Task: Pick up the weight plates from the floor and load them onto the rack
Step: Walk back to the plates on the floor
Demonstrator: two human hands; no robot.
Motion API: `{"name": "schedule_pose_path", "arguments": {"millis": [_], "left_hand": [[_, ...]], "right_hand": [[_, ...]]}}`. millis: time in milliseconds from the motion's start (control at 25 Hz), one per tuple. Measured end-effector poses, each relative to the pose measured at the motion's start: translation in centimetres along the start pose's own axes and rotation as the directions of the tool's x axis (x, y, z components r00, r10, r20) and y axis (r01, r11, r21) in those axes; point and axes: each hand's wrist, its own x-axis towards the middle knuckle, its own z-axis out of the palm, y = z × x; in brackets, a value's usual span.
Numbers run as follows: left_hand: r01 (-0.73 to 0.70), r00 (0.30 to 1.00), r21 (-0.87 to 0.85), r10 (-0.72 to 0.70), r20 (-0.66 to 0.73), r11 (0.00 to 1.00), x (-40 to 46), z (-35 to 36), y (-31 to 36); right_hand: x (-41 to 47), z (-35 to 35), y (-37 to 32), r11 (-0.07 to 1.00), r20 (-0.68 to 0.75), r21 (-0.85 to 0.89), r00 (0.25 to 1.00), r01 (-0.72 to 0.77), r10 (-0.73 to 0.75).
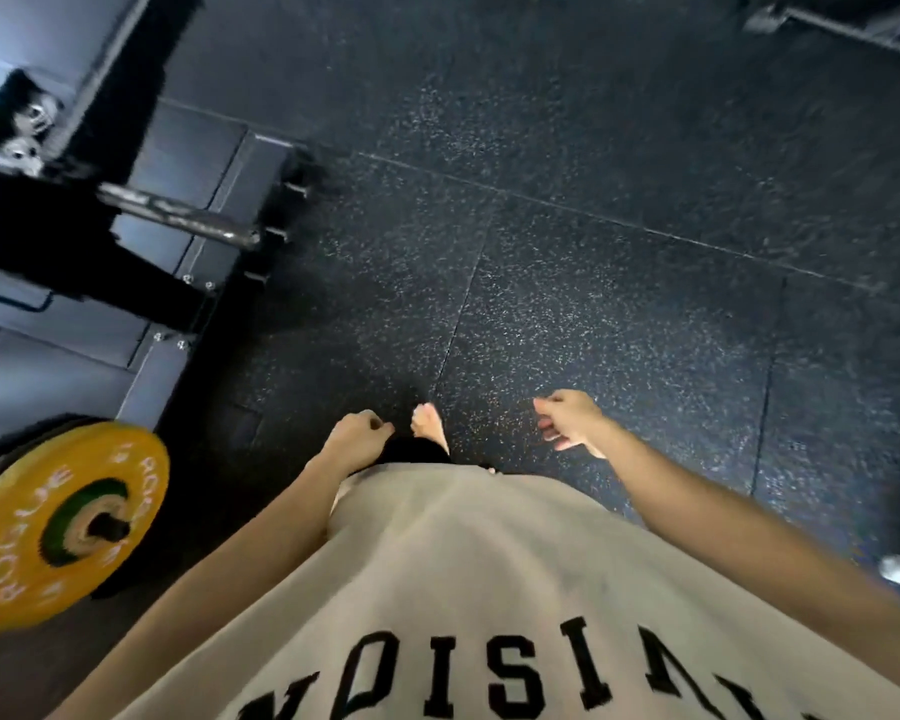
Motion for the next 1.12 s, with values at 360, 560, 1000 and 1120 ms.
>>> {"name": "schedule_pose_path", "arguments": {"millis": [360, 560, 1000, 1120], "left_hand": [[-0.026, 0.989, 0.070, 0.015, 0.149, 0.997, 15.5, -7.2, 14.4], [-0.087, 0.991, 0.081, 0.078, 0.111, 0.993, 24.9, -17.4, 24.8], [0.116, 0.992, -0.148, -0.108, 0.062, 0.982, 40.7, -30.3, 39.0], [0.205, 0.974, -0.238, -0.221, -0.042, 0.950, 43.5, -34.4, 42.3]], "right_hand": [[9.7, -12.7, -7.2, 0.987, -0.048, -0.012, 0.986, -0.161, 0.160], [16.2, -21.2, -18.4, 0.997, -0.170, -0.004, 0.982, -0.081, 0.080], [35.1, -35.7, -43.7, 0.931, -0.088, -0.364, 0.996, -0.016, -0.017], [40.8, -39.4, -53.5, 0.900, -0.044, -0.435, 0.997, 0.034, -0.059]]}}
